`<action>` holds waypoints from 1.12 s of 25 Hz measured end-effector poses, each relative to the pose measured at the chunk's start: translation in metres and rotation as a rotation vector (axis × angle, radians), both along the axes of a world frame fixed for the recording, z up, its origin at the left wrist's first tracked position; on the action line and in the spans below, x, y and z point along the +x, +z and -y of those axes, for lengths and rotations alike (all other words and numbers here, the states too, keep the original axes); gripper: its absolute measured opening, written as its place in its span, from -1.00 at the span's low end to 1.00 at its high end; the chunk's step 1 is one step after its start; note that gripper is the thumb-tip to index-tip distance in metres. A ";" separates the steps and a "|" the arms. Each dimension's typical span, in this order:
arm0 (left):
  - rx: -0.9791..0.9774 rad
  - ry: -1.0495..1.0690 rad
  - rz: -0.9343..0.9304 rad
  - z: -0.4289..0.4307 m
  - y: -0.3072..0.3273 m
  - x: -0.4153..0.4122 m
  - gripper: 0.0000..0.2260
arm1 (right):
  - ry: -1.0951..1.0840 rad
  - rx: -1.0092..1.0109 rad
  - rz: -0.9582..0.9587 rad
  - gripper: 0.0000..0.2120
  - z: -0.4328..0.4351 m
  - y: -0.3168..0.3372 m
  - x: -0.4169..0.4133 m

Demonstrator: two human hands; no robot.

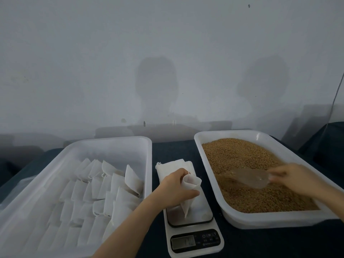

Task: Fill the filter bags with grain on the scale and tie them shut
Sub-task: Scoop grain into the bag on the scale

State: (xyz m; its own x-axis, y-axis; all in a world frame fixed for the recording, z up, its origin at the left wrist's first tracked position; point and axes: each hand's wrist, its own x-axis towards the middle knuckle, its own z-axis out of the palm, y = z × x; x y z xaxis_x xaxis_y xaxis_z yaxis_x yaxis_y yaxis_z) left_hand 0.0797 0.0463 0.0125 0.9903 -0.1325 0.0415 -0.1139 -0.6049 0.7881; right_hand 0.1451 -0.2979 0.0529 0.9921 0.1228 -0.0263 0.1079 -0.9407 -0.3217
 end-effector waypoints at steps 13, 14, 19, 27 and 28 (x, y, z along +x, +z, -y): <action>-0.009 0.002 -0.013 -0.001 0.001 -0.001 -0.64 | -0.020 0.152 -0.060 -0.75 0.006 0.012 -0.014; -0.012 -0.001 -0.013 -0.001 0.001 0.000 -0.64 | -0.010 0.158 -0.058 -0.75 0.003 0.015 -0.016; -0.016 -0.003 -0.007 0.000 0.000 -0.001 -0.63 | 0.127 0.192 -0.007 -0.74 -0.024 0.040 -0.030; -0.017 -0.002 -0.010 0.001 0.001 -0.001 -0.62 | 0.290 0.080 0.127 -0.71 -0.071 0.067 -0.032; -0.018 -0.005 -0.011 0.002 0.002 -0.001 -0.62 | 0.310 0.051 0.155 -0.71 -0.074 0.068 -0.031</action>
State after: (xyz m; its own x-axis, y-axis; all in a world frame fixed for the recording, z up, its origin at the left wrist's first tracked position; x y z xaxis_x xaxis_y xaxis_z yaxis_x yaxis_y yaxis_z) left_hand 0.0788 0.0448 0.0145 0.9901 -0.1366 0.0332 -0.1082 -0.5897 0.8003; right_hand 0.1145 -0.2236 0.1212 0.8991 0.4162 0.1358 0.4372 -0.8385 -0.3251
